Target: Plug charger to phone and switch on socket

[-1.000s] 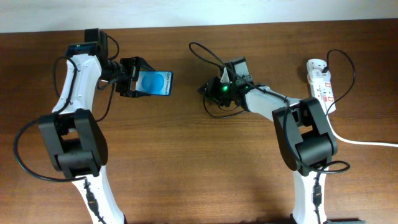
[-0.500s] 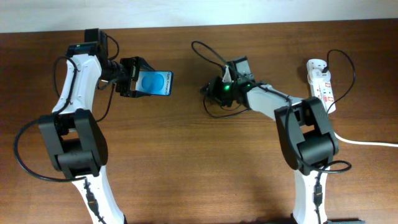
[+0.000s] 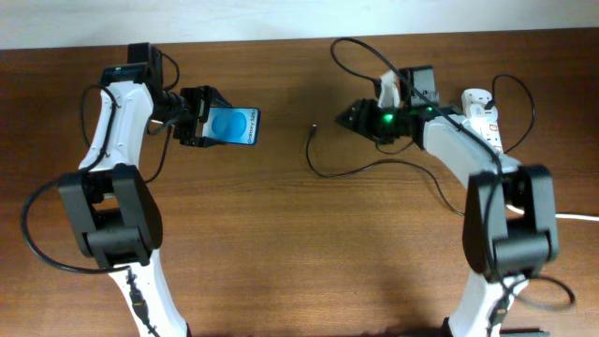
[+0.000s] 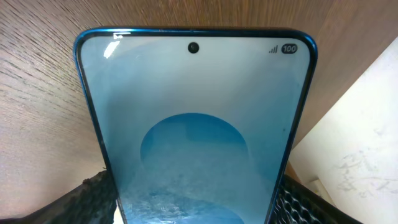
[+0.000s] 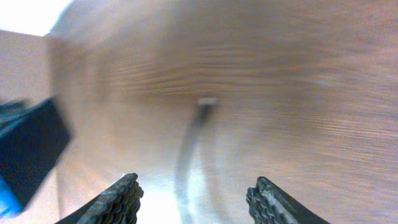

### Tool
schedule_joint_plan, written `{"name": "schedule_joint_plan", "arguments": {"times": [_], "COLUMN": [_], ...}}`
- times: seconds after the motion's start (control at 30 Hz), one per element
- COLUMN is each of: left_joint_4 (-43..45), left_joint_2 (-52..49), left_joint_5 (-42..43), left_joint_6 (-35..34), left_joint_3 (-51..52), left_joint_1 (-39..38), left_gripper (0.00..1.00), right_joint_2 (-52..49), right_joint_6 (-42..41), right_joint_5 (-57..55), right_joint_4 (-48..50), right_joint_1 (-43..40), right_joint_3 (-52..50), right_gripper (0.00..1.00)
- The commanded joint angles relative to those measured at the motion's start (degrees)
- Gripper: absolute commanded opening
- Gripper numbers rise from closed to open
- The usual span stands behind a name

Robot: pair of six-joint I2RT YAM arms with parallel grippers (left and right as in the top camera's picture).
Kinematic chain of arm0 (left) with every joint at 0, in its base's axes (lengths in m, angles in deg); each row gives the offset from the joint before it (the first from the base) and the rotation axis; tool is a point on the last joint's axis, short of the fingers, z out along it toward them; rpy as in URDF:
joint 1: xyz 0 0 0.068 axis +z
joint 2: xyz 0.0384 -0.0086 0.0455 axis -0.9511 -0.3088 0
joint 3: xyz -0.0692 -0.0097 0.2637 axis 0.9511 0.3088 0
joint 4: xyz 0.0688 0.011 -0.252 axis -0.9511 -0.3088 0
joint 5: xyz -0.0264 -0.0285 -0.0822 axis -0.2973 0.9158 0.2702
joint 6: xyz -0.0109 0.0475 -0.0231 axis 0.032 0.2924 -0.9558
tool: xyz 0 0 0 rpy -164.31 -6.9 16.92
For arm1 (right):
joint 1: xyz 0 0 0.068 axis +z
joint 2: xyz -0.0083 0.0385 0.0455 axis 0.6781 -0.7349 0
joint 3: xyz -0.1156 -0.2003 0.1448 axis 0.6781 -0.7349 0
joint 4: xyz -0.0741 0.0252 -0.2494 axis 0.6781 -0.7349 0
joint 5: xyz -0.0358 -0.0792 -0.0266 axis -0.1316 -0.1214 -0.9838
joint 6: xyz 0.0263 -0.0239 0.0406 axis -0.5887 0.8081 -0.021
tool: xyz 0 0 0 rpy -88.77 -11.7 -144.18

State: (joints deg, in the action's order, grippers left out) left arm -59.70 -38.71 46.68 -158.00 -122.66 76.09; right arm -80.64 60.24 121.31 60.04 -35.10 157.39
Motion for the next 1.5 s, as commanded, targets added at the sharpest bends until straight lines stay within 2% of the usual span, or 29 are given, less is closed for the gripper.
{"name": "schedule_joint_plan", "arguments": {"times": [0.0,0.1,0.3,0.37,0.6,1.03,1.3,1.4,1.47], "left_joint_4": [-0.1,-0.1,-0.2,-0.1,-0.1,-0.1,0.1,0.1,0.1], "left_joint_2": [0.4,0.4,0.4,0.4,0.4,0.4,0.4,0.4,0.4], "left_joint_5": [0.7,0.7,1.1,5.1,28.2,41.5,41.2,34.5,26.3], "left_joint_6": [-0.6,-0.6,-1.5,-1.5,-1.9,-1.4,-0.5,-0.6,-0.6], "left_joint_3": [-1.3,-1.3,-1.3,-1.3,-1.3,-1.3,-1.3,-1.3,-1.3], "left_joint_1": [-1.8,-3.3,-5.3,-5.3,-3.9,-4.0,-4.0,-4.0,-4.0], "left_gripper": [0.00,0.00,0.00,0.00,0.00,0.00,0.00,0.00,0.00], "right_joint_2": [5.7,5.8,5.8,5.8,5.8,5.8,5.8,5.8,5.8], "right_joint_6": [-1.1,-6.4,-9.1,-9.8,-11.5,-11.5,-11.5,-11.4,-11.4], "right_joint_5": [2.5,2.5,2.5,2.5,2.5,2.5,2.5,2.5,2.5], "right_joint_4": [0.2,0.2,0.7,0.6,0.7,0.6,0.6,0.6,0.6], "right_joint_1": [4.1,6.4,8.9,8.4,6.4,6.1,6.1,6.3,6.3], "right_joint_3": [0.9,0.8,0.8,0.8,0.8,0.8,0.8,0.8,0.8], "right_gripper": [0.62,0.61,0.61,0.61,0.62,0.62,0.62,0.62,0.62]}}
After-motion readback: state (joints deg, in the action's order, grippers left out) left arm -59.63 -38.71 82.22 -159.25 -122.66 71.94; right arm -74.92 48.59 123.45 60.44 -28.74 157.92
